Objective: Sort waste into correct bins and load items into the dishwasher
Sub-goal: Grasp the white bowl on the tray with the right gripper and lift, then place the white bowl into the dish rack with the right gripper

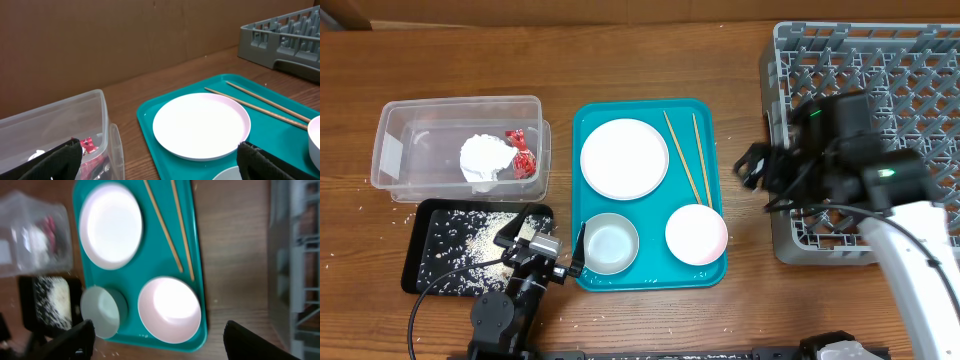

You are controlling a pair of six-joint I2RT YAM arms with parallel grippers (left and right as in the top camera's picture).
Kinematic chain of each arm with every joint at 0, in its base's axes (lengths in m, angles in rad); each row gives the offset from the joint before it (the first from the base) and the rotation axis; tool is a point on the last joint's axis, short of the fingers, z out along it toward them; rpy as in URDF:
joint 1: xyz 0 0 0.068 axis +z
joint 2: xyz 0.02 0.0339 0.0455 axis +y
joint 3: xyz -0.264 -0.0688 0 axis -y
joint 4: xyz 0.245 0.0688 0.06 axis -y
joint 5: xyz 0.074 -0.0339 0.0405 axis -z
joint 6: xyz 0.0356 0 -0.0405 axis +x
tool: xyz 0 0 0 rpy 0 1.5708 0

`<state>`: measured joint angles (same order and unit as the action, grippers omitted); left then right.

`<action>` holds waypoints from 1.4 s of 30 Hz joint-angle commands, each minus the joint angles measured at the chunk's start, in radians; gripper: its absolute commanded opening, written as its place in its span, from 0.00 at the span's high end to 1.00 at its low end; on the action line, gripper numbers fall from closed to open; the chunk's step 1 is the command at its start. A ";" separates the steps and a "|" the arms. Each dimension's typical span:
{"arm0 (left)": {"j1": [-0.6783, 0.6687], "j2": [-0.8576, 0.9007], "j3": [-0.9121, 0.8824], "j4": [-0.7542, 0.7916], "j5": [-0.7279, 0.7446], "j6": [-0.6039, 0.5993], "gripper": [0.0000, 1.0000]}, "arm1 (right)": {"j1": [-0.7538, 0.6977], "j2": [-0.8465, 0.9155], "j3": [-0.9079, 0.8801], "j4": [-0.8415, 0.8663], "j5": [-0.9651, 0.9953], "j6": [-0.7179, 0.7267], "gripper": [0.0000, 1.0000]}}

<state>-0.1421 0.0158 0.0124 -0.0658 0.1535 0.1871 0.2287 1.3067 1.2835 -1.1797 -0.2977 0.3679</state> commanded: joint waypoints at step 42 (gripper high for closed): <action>0.007 -0.011 -0.008 0.003 -0.004 0.008 0.00 | 0.081 0.012 -0.117 0.570 1.591 -0.106 0.96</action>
<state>-0.1421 0.0151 0.0109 -0.0631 0.1535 0.1871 0.3592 1.2896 1.1496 -0.6121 1.1213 0.3851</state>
